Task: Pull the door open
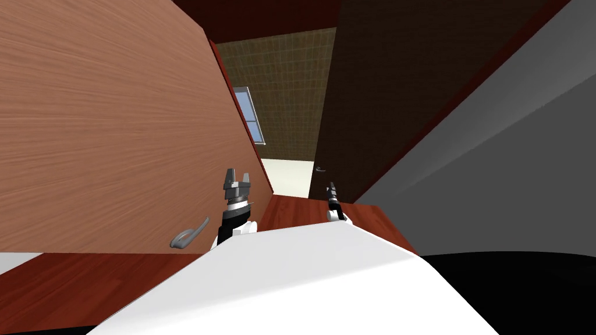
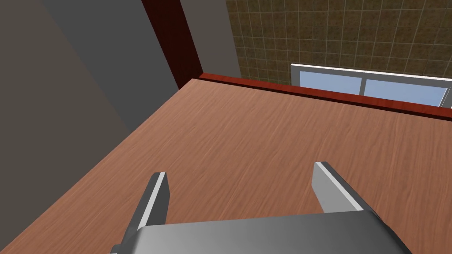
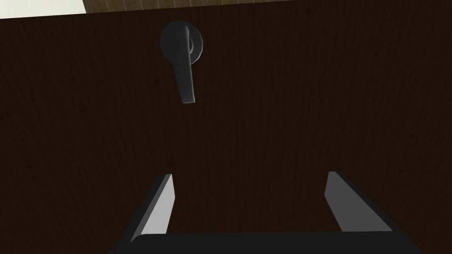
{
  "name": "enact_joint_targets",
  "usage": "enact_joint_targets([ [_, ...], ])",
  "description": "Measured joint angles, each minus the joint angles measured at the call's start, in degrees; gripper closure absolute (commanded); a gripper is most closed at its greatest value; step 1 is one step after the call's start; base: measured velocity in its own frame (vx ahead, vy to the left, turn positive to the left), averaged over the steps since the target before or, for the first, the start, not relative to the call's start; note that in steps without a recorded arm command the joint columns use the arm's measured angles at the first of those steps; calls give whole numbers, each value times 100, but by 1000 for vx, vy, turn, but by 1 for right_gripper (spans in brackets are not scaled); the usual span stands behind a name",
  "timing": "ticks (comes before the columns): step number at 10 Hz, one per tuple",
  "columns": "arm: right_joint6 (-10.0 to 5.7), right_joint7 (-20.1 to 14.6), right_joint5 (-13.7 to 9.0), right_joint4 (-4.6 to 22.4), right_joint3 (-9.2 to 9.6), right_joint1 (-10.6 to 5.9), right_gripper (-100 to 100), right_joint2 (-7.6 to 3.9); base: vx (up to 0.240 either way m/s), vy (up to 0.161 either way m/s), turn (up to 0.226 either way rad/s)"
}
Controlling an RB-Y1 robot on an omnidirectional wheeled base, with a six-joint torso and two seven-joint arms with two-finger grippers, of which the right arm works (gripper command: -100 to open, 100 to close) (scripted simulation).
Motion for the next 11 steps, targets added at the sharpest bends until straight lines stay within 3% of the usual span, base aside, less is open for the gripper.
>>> enact_joint_targets([
  [6, -214, 86, -213, 1034, 3, -425, -100, -79, 112, -17, 96],
  [11, -265, 168, -350, 1519, 0, -617, -100, -123, 75, -17, 49],
])
